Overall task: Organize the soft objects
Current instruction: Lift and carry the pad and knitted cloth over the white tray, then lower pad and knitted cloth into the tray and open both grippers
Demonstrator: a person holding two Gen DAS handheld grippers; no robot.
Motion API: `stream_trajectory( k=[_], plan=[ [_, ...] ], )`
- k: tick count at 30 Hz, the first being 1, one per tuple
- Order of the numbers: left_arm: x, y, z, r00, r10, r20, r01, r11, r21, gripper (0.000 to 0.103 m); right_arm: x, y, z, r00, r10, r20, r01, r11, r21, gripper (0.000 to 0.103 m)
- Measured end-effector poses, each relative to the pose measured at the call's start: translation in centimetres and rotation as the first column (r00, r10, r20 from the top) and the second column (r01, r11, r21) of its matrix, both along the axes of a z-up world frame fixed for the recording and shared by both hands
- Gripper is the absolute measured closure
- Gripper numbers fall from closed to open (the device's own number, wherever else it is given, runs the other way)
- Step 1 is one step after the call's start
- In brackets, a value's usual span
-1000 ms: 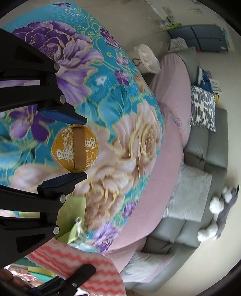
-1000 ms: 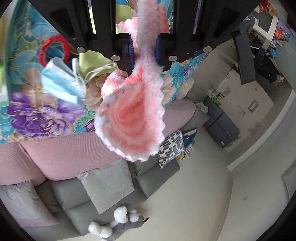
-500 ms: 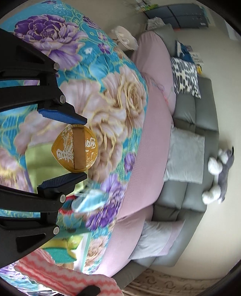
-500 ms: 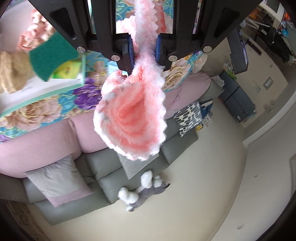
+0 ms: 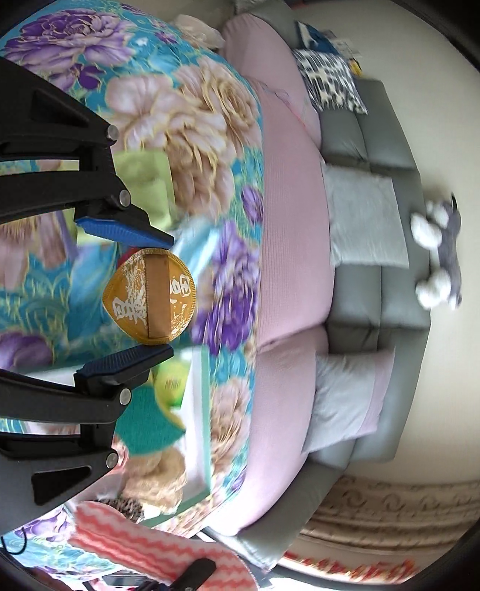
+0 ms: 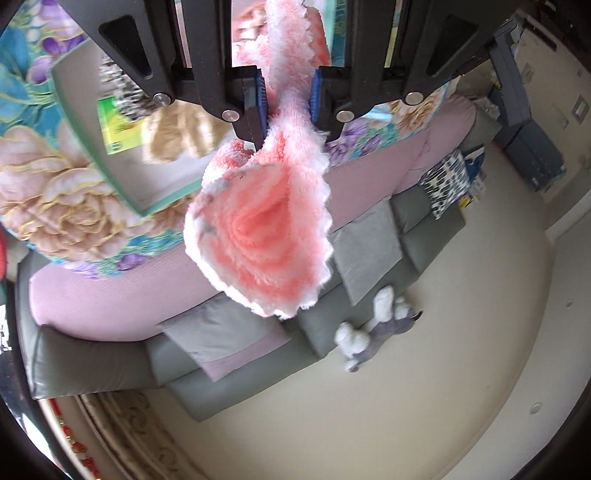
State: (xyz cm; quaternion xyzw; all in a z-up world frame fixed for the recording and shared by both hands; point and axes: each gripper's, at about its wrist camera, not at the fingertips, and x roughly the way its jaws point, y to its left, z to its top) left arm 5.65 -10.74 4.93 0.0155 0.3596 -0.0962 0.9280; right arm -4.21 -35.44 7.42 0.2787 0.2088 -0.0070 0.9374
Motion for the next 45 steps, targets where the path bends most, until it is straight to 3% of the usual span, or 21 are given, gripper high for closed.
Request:
stream_trajectory(
  k=[9, 18, 25, 34, 45],
  plan=[
    [-1.3, -8.0, -0.8, 0.985, -0.173, -0.018, 0.173, 0.984, 0.045, 0.049, -1.8, -5.5, -1.0, 0.997, -0.082, -0.015, 0.082, 0.996, 0.036, 0.084],
    [-1.6, -12.3, -3.4, 0.954, -0.282, -0.107, 0.287, 0.957, 0.037, 0.049, 0.6, -5.1, -4.2, 0.992, -0.004, -0.129, 0.009, 0.999, 0.036, 0.081],
    [-0.7, -13.2, -6.5, 0.937, -0.286, -0.199, 0.301, 0.952, 0.049, 0.049, 3.0, -4.3, -7.0, 0.975, 0.049, -0.217, -0.039, 0.998, 0.051, 0.081],
    [-0.3, -13.3, -6.8, 0.944, -0.283, -0.171, 0.298, 0.952, 0.067, 0.049, 4.8, -3.2, -8.7, 0.952, 0.03, -0.303, -0.039, 0.999, -0.024, 0.081],
    [1.0, -13.3, -7.1, 0.954, -0.266, -0.136, 0.278, 0.958, 0.076, 0.049, 5.6, -3.3, -9.2, 0.939, -0.022, -0.343, -0.014, 0.995, -0.103, 0.081]
  ],
)
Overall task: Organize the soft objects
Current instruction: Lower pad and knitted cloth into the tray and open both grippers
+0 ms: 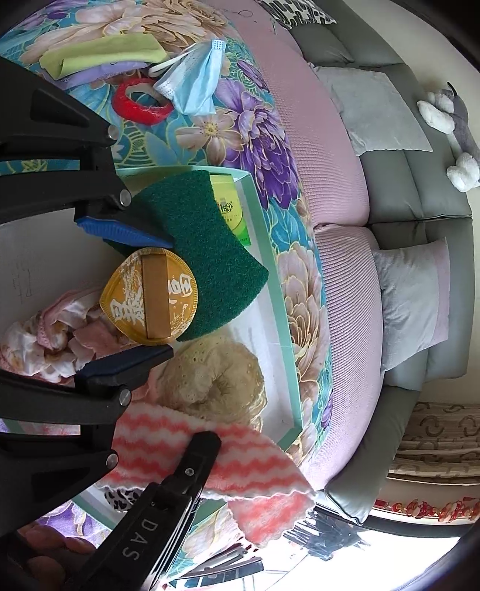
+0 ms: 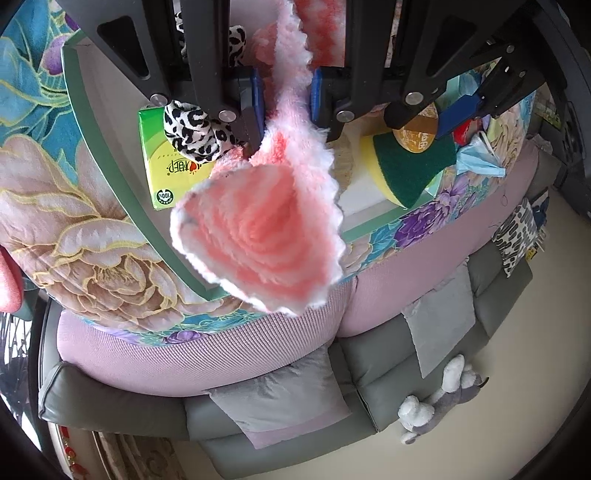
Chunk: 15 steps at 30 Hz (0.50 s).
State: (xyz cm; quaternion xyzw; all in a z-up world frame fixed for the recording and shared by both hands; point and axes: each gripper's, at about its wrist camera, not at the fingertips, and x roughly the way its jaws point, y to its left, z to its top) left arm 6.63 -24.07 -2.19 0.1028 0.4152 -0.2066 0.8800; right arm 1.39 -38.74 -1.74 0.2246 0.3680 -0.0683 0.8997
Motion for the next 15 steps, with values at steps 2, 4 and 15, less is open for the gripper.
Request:
stream_trajectory(
  k=[2, 4, 15],
  plan=[
    [0.1, -0.1, 0.0, 1.0, -0.001, 0.004, 0.001, 1.0, 0.006, 0.049, 0.0, 0.1, 0.1, 1.0, -0.001, -0.007, 0.001, 1.0, -0.007, 0.081],
    [0.0, -0.1, 0.2, 1.0, -0.005, 0.004, 0.005, 1.0, 0.009, 0.049, 0.0, 0.0, 0.3, 1.0, -0.003, -0.012, 0.003, 1.0, -0.016, 0.081],
    [-0.8, 0.7, 2.5, 0.999, -0.009, 0.033, 0.009, 1.0, -0.014, 0.04, -1.0, 0.7, 2.7, 1.0, -0.002, -0.008, 0.002, 0.999, -0.046, 0.046]
  ],
)
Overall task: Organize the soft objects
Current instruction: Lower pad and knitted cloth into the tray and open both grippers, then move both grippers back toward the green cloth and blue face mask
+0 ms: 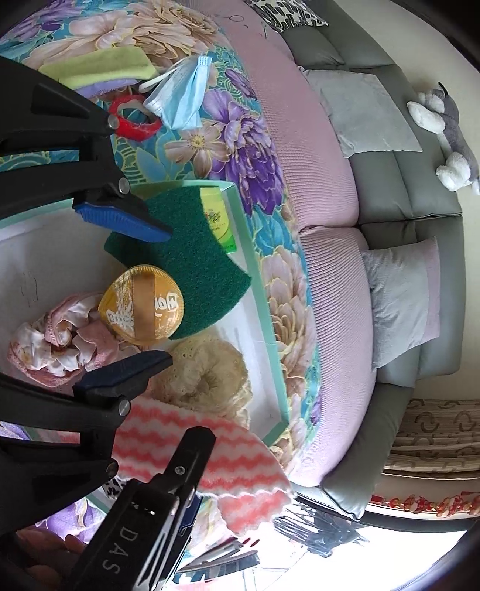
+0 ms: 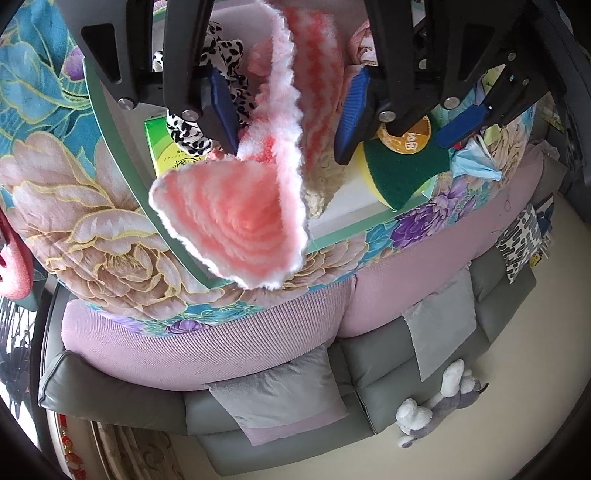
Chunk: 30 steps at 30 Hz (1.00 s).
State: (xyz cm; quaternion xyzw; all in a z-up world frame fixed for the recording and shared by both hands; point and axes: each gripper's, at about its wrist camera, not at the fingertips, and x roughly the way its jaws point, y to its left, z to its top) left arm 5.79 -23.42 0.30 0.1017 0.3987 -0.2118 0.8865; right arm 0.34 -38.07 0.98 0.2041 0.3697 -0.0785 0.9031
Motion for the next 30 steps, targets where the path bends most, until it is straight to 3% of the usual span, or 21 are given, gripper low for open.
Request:
stream_trajectory(
  k=[3, 7, 12, 16, 22, 30],
  plan=[
    [-0.2, 0.6, 1.1, 1.0, 0.012, 0.026, -0.012, 1.0, -0.017, 0.038, -0.7, 0.2, 1.4, 1.0, -0.003, 0.029, 0.004, 1.0, -0.019, 0.042],
    [-0.3, 1.6, 2.0, 0.998, 0.043, 0.049, -0.042, 0.999, -0.023, 0.021, -1.5, 0.4, 2.8, 0.999, -0.021, 0.043, 0.024, 0.998, -0.064, 0.037],
    [0.2, 3.0, 2.6, 0.994, 0.096, 0.057, -0.092, 0.994, -0.061, 0.014, -1.9, 0.5, 3.4, 0.999, -0.039, 0.026, 0.042, 0.991, -0.126, 0.032],
    [0.7, 4.5, 2.6, 0.986, 0.158, 0.057, -0.153, 0.985, -0.084, 0.006, -1.8, 0.5, 3.3, 0.999, -0.043, 0.002, 0.042, 0.986, -0.161, 0.02],
    [1.5, 7.4, 2.5, 0.96, 0.274, 0.054, -0.267, 0.957, -0.111, 0.005, -1.3, 1.1, 2.5, 0.996, -0.061, -0.059, 0.043, 0.963, -0.265, 0.0],
    [2.1, 11.2, 2.1, 0.914, 0.402, 0.053, -0.394, 0.912, -0.119, 0.005, -1.0, 1.0, 1.7, 0.993, -0.066, -0.099, 0.038, 0.964, -0.262, 0.0]
  ],
)
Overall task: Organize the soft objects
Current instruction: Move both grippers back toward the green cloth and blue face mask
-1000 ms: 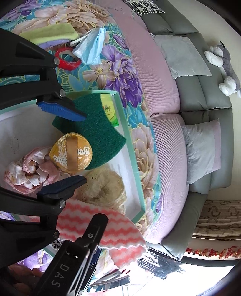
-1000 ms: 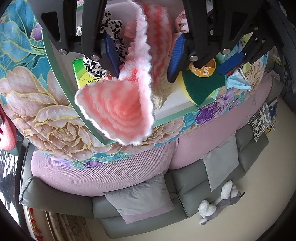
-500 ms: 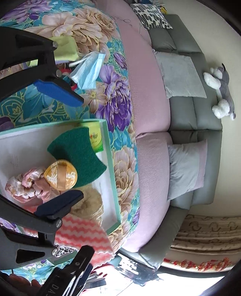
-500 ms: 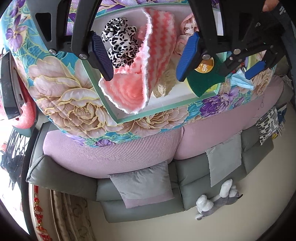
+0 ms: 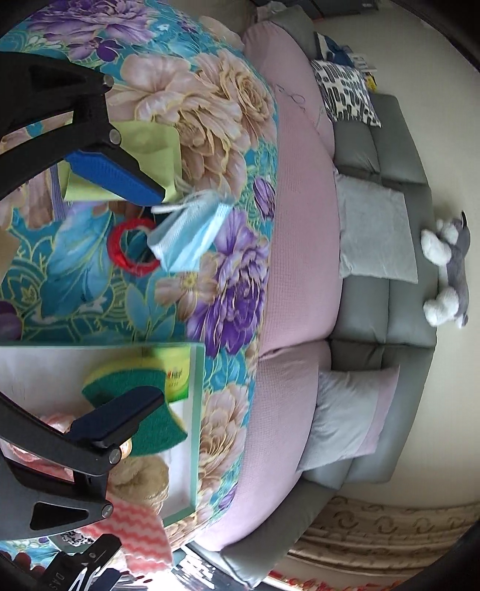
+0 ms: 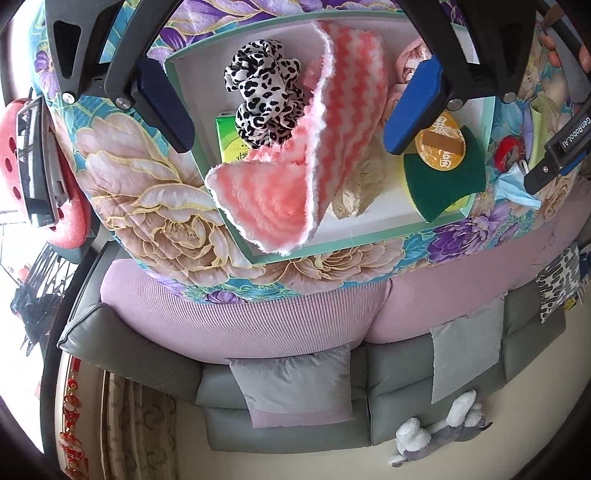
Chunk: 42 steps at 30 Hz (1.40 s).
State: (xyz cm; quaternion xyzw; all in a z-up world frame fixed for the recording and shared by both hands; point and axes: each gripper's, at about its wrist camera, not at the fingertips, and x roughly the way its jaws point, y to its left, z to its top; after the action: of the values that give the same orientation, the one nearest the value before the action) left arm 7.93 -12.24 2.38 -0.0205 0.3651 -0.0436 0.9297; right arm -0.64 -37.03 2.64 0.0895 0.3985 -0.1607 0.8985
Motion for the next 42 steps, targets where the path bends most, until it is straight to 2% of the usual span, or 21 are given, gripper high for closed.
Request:
stream_trajectory(
  k=[11, 24, 32, 38, 42],
  plan=[
    [-0.7, 3.2, 0.6, 0.997, 0.075, 0.012, -0.074, 0.997, -0.009, 0.005, 0.4, 1.9, -0.9, 0.997, 0.016, -0.079, -0.014, 0.999, 0.029, 0.0],
    [-1.2, 8.3, 0.8, 0.988, 0.151, 0.015, -0.151, 0.988, 0.015, 0.004, 2.2, 7.6, -0.9, 0.99, 0.115, -0.083, -0.112, 0.993, 0.045, 0.0],
    [-1.2, 12.8, 0.6, 0.971, 0.238, 0.001, -0.238, 0.971, 0.018, 0.004, 3.6, 11.9, -0.9, 0.98, 0.186, -0.073, -0.183, 0.982, 0.04, 0.0],
    [-1.2, 16.6, 0.1, 0.951, 0.309, -0.008, -0.309, 0.951, 0.01, 0.004, 5.0, 16.1, -1.0, 0.959, 0.277, -0.062, -0.275, 0.961, 0.033, 0.0],
    [-0.8, 18.3, -0.9, 0.946, 0.323, -0.041, -0.322, 0.947, 0.016, 0.004, 5.9, 18.7, -1.3, 0.945, 0.322, -0.049, -0.321, 0.947, 0.03, 0.0]
  ],
)
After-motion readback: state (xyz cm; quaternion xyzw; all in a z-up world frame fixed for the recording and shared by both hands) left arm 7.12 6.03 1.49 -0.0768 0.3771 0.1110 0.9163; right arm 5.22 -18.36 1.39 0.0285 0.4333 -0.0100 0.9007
